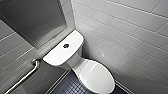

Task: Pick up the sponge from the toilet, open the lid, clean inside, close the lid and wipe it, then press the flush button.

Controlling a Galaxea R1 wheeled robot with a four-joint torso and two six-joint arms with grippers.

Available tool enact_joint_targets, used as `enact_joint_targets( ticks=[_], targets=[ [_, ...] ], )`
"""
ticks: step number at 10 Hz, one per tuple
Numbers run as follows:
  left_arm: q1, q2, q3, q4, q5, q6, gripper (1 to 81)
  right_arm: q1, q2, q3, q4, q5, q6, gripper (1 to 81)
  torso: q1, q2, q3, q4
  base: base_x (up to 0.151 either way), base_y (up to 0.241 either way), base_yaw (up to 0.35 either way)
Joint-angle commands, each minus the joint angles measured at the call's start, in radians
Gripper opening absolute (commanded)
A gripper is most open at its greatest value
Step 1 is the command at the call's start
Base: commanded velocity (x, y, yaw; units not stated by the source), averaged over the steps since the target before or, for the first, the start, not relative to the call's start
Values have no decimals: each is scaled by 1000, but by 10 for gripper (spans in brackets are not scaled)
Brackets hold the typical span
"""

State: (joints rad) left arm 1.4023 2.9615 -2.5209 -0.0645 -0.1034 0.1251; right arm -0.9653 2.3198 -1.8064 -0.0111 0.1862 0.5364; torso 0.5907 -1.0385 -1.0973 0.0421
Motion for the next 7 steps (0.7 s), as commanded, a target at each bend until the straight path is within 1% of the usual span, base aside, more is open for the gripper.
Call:
enact_joint_targets(
  ticks=[1,2,3,4,5,6,7],
  targets=[
    [-50,-200,287,-25,88,-51,811,-151,-116,39,-78,45,-1,10,0,0,0,0,0,0,0],
    [-65,-241,358,-23,88,-53,811,-203,-123,35,-101,55,-1,10,0,0,0,0,0,0,0],
    [-84,-264,398,-24,93,-55,811,-255,-113,20,-118,55,-1,10,0,0,0,0,0,0,0],
    [-98,-269,410,-38,100,-64,811,-298,-98,0,-124,71,-3,10,0,0,0,0,0,0,0],
    [-101,-272,410,-49,99,-68,811,-355,-75,-34,-144,120,-1,10,0,0,0,0,0,0,0],
    [-110,-277,412,-48,99,-68,811,-396,-55,-60,-159,151,-1,10,0,0,0,0,0,0,0],
    [-125,-283,422,-43,100,-67,811,-434,-35,-77,-173,161,-1,10,0,0,0,0,0,0,0]
  ],
)
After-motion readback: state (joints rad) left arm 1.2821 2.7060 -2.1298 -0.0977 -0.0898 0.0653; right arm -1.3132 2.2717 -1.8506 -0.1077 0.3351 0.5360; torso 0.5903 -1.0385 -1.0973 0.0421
